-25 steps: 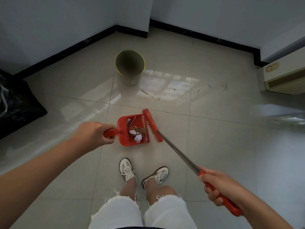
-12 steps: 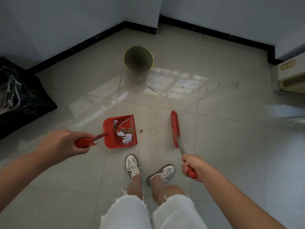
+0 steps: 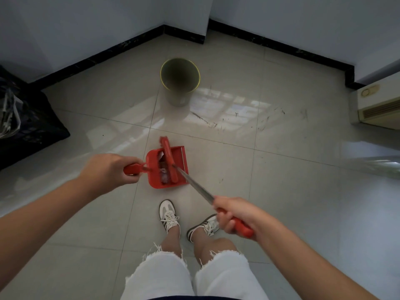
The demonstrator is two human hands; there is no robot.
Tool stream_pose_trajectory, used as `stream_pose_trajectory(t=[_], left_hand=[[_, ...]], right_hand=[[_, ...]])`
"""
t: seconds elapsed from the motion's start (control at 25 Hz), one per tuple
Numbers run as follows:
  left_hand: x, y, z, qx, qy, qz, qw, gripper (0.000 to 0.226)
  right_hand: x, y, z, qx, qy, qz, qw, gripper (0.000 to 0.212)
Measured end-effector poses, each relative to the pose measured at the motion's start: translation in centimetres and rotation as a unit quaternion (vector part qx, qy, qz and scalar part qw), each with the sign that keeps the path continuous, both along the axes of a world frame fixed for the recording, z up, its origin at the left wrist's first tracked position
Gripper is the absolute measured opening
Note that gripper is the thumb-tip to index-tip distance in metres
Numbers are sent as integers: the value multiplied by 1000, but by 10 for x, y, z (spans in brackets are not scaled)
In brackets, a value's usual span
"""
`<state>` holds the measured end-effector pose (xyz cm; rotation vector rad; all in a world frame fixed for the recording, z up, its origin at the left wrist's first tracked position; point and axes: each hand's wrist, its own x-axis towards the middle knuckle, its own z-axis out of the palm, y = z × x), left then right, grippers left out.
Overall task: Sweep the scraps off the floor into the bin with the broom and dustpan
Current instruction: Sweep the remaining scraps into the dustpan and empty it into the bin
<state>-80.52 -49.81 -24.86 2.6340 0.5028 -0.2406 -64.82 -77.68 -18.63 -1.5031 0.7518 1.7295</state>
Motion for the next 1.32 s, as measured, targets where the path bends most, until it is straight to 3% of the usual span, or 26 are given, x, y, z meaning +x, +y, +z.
stream_pose_trajectory(t=[0.12, 0.32, 0.48, 0.72, 0.92, 1.16, 1.32], left_hand=[[-23, 0, 3, -12, 2, 22, 1000, 23], [-65, -9, 6, -9, 1, 184, 983, 28], [-78, -5, 12, -3, 32, 210, 977, 30], [-38, -2, 0, 19, 4, 224, 975, 22], [-2, -5, -14, 38, -38, 202, 978, 17], [-1, 4, -12, 35, -49, 189, 980, 13], [-4, 5, -12, 36, -52, 189, 980, 12]], right_hand=[[29, -37, 48, 26, 19, -14, 999, 15], [43, -72, 69, -28, -138, 134, 981, 48], [71, -58, 28, -85, -254, 195, 944, 47], [127, -4, -81, -121, -319, 227, 912, 31], [106, 3, -126, -109, -287, 316, 898, 39], [25, 3, -61, -21, -168, 387, 907, 33], [31, -11, -21, -18, -96, 297, 950, 54]])
